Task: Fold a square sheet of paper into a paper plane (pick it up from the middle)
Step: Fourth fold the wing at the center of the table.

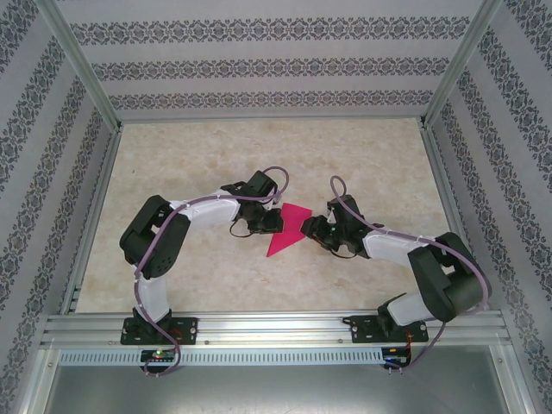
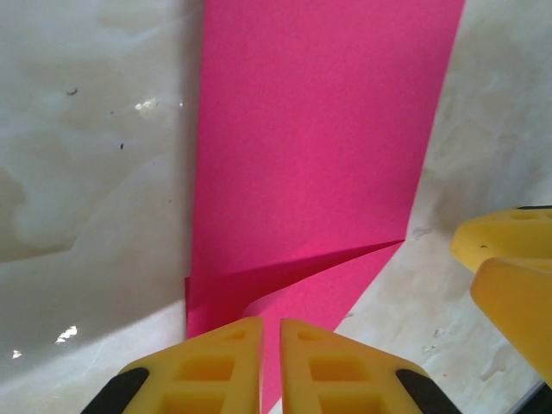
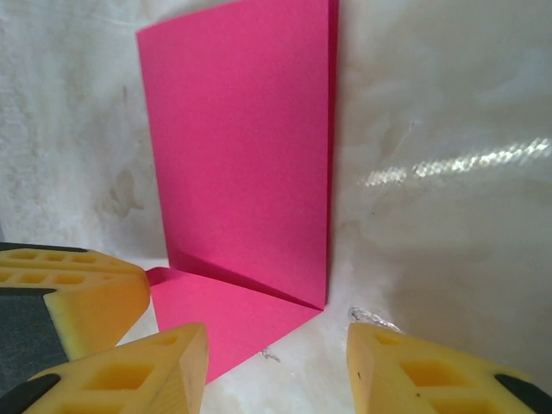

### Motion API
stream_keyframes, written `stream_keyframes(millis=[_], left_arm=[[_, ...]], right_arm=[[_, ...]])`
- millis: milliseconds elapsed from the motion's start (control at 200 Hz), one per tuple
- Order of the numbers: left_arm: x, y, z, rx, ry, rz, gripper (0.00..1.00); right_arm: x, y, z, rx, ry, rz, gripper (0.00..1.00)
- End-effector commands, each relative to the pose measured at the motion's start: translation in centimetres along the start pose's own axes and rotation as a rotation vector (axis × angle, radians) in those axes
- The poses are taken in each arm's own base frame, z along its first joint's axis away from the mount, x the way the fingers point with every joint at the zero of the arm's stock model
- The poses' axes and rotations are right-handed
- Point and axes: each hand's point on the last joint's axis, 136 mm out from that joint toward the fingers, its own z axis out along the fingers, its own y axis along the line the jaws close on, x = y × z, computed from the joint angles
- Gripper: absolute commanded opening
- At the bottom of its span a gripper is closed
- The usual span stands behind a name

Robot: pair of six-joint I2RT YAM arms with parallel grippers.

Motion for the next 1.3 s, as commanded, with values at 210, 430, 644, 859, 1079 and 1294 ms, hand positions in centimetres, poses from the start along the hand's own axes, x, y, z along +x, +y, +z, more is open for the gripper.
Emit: stream_keyframes(millis=[210,430,644,859,1079,1294], left_arm=[[-0.9,1.9,1.1,-0.046,-0.011,-0.025,0.15],[-0.6,2.6,1.6,-0.065,0.002,-0.025,0.14],[-0.1,3.1,2.1,-0.066,0.020,-0.033,0.14],[0.1,3.5,2.3,-0.080,0.024,-0.035,0.14],[0.2,3.8,2.3,-0.097,0.023,-0.039,0.14],[0.3,3.6,2.5,-0.079,0.032,-0.066,0.10]], right_arm=[[-0.7,2.0,1.2,-0.061,-0.003,-0.002,0.47],[-0.9,2.4,1.5,-0.072,-0.005,0.004,0.47],[-1.1,3.6,1.9,-0.118,0.003,0.002,0.45],[-1.1,3.8,2.0,-0.116,0.013,-0.014,0.45],[-1.2,2.1,0.5,-0.044,-0.054,-0.015,0.46],[-1.5,0.6,0.5,0.037,-0.056,0.026,0.47]])
